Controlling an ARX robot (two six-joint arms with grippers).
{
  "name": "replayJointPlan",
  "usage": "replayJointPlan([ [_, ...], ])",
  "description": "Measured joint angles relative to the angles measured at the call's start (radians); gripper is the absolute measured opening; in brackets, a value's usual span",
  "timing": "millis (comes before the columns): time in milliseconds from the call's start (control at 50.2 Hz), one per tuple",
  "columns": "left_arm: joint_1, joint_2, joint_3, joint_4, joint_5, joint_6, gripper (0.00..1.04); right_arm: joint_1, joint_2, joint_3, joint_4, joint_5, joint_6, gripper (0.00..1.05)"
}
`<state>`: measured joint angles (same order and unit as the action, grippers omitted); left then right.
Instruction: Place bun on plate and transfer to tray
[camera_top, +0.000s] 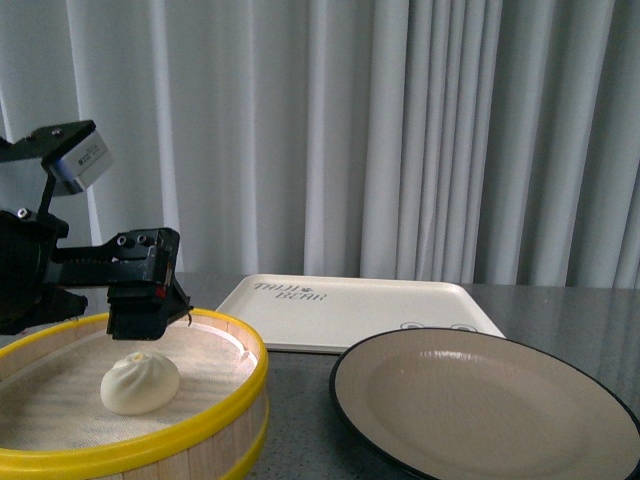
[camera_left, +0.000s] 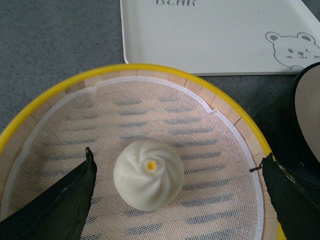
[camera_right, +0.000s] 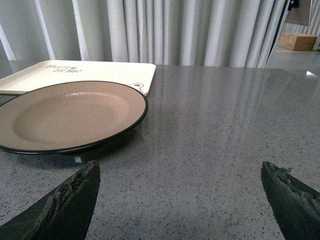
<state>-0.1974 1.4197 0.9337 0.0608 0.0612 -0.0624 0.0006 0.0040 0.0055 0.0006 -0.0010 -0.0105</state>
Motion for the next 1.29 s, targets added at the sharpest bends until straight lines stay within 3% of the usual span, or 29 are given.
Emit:
replayJointPlan([
  [60,-0.004,0.013,0.000,0.012,0.007,0.000,0.98,0.000,0.000,0.000,0.000,0.000,0.000,0.96],
  [478,-0.035,0.139,0.009,0.167,-0.181,0.072,0.98,0.000,0.000,0.000,0.000,0.000,0.000,0.96],
  [935,-0.036,0.205,0.050,0.068,-0.175,0.056,0.98,0.000,0.000,0.000,0.000,0.000,0.000,0.96],
  [1294,-0.037,0.232,0.067,0.022,-0.243,0.053,0.96,0.000,0.000,0.000,0.000,0.000,0.000,0.96],
])
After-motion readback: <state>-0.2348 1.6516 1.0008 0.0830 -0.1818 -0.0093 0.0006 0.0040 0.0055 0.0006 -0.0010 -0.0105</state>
